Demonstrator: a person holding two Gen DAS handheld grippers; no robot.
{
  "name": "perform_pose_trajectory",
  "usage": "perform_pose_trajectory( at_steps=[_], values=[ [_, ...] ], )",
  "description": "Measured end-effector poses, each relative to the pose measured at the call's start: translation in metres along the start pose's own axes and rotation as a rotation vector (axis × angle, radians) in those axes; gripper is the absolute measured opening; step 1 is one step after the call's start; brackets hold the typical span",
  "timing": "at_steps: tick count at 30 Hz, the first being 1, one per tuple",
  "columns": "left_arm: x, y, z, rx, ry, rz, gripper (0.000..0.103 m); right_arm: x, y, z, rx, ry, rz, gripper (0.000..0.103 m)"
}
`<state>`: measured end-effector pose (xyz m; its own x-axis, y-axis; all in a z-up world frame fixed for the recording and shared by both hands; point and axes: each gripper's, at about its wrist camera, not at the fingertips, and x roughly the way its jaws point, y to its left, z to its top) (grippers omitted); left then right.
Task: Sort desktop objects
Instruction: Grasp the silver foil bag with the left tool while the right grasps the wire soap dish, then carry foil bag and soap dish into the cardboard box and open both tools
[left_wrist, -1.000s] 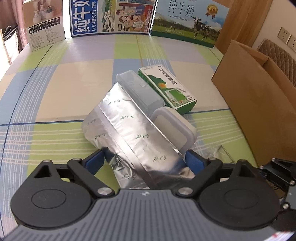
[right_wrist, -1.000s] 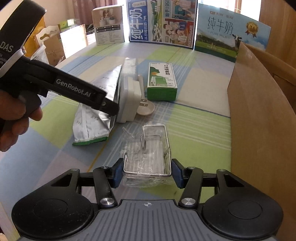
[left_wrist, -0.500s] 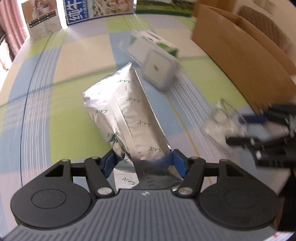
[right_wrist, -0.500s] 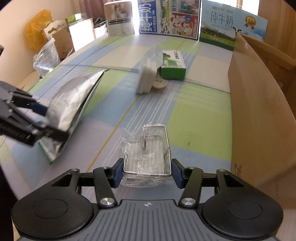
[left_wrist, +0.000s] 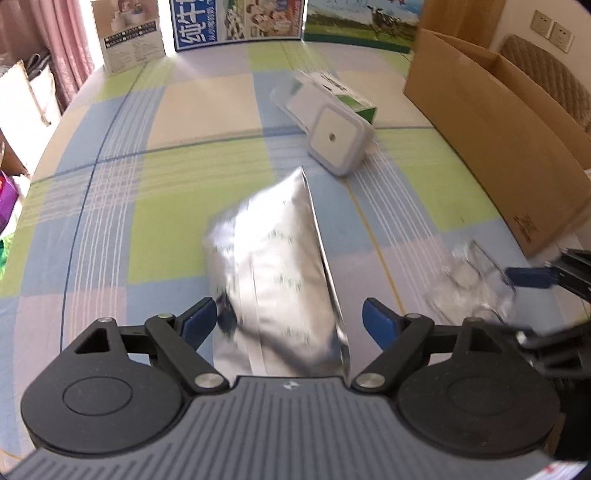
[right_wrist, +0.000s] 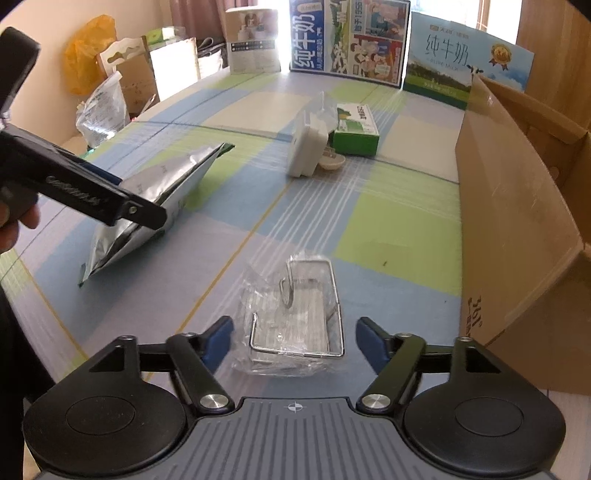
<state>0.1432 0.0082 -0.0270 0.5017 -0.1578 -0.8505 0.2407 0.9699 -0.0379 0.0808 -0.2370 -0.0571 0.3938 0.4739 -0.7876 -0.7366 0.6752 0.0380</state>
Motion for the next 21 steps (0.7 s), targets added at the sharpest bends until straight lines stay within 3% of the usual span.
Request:
perform_pose_trajectory(
  at_steps=[7,14,16,21],
  values=[
    [0.019,0.003,0.013,0.003,0.021,0.032,0.083,0.007,-0.002,0.000,0.015,0.007,0.020,0.074],
    [0.025,0.006,0.010,0.012,0.039,0.004,0.064,0.014,-0.006,0.001,0.041,0.023,0.038,0.073],
    [0.023,0.005,0.009,0.022,0.039,-0.015,0.058,0.014,-0.008,0.002,0.056,0.026,0.047,0.057],
    [0.015,-0.007,-0.003,0.077,0.045,-0.059,0.055,0.011,-0.008,0.001,0.058,0.030,0.033,0.052]
  ],
)
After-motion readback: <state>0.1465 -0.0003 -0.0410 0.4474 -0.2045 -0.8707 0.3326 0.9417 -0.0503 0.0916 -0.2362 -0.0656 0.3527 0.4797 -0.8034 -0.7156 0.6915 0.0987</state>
